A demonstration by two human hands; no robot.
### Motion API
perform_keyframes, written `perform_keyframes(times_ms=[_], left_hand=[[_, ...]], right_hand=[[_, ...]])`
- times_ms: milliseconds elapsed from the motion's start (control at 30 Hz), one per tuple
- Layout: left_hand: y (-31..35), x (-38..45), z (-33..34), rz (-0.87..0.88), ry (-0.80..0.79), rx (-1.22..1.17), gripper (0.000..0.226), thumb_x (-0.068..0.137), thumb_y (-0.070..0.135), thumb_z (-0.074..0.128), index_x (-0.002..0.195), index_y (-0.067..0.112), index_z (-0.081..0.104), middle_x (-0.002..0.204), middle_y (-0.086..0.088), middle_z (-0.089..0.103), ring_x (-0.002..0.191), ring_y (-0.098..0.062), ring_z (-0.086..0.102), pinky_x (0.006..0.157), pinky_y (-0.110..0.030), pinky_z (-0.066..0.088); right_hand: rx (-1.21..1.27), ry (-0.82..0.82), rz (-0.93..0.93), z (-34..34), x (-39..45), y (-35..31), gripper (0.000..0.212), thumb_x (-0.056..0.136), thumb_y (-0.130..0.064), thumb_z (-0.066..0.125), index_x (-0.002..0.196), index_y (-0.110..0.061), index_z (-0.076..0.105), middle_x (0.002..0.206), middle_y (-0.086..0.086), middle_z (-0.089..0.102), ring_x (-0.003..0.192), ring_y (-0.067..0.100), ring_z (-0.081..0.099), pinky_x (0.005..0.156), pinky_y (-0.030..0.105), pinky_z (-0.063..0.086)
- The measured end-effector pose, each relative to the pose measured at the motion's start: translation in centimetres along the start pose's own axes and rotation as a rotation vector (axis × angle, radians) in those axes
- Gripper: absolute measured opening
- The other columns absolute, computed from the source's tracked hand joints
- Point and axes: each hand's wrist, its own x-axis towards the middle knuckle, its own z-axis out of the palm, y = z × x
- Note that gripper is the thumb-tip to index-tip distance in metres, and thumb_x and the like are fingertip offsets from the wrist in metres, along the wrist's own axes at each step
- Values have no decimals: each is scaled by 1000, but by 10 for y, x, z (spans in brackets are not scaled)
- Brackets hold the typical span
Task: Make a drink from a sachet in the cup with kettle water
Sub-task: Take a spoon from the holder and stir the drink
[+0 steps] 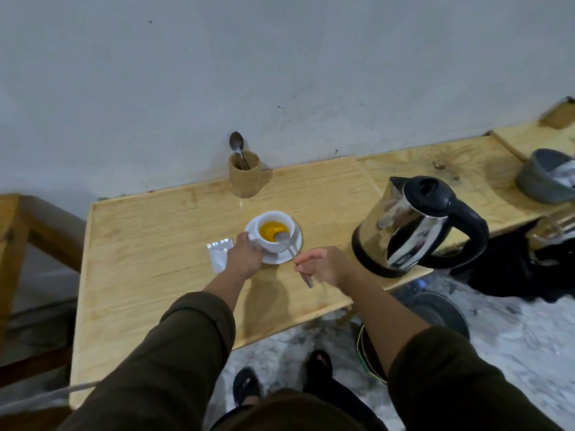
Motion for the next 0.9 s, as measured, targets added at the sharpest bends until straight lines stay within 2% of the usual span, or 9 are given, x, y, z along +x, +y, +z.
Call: perform_keyframes(times_ms=[67, 200, 333, 433, 533, 633, 733, 833, 900], left_hand=[[-2, 0, 2, 7, 14, -41, 54, 97, 27, 42, 148, 17, 25, 134, -19, 54, 119, -38, 55, 94, -39, 46], [-3, 0, 11, -13, 82, -134, 55, 96, 28, 45, 147, 19, 28, 133, -17, 55, 117, -35, 55, 79, -32, 43], [-2, -6, 22, 0, 198, -120, 63, 91, 13, 54, 147, 8, 27, 137, -17, 54, 125, -34, 51, 96, -34, 42], [0, -7, 33, -43, 264, -116, 62, 87, 11, 61, 141, 2, 34, 133, -19, 56, 123, -35, 52, 94, -34, 42], [1, -5, 45, -88, 305, -150, 53, 84, 15, 64, 131, 1, 44, 127, -18, 60, 118, -36, 56, 83, -32, 41], [2, -6, 58, -116, 351, -160, 49, 82, 16, 66, 126, 2, 49, 125, -16, 62, 116, -35, 57, 81, -30, 41], [4, -7, 67, -139, 385, -183, 41, 85, 18, 62, 123, 5, 52, 123, -14, 63, 115, -34, 58, 77, -26, 34], [-1, -6, 73, -135, 408, -192, 49, 84, 22, 65, 129, 12, 49, 125, -10, 63, 118, -33, 58, 87, -31, 42], [-4, -5, 75, -133, 418, -182, 57, 83, 26, 66, 135, 16, 46, 127, -7, 64, 119, -31, 58, 96, -33, 43]], right_hand=[[-4, 22, 43, 1, 1, 5, 11, 79, -6, 71, 78, -16, 66, 79, 6, 68, 65, 9, 61, 59, 16, 48], [58, 38, 119, -5, 4, 14, 20, 77, -8, 74, 81, -19, 58, 84, 5, 68, 66, 10, 61, 55, 19, 43], [149, 23, 158, -18, 9, 24, 17, 77, -7, 74, 76, -21, 63, 80, 3, 65, 64, 10, 55, 55, 22, 40], [180, 74, 199, -30, 18, 32, 17, 78, -6, 73, 73, -20, 64, 73, 2, 63, 62, 14, 52, 56, 25, 40], [179, 131, 257, -41, 30, 38, 18, 80, -6, 70, 71, -19, 62, 74, 5, 62, 69, 21, 56, 63, 32, 47], [122, 177, 318, -49, 46, 43, 27, 83, -5, 66, 64, -22, 58, 84, 7, 64, 84, 25, 61, 76, 36, 53], [120, 217, 319, -49, 62, 45, 33, 82, 0, 63, 58, -21, 55, 90, 11, 63, 85, 27, 59, 76, 35, 52], [76, 234, 306, -48, 71, 46, 31, 80, -3, 67, 58, -22, 56, 92, 11, 65, 85, 25, 59, 80, 36, 54], [39, 235, 305, -47, 76, 46, 29, 81, -4, 66, 59, -21, 56, 91, 10, 65, 84, 24, 59, 77, 34, 54]])
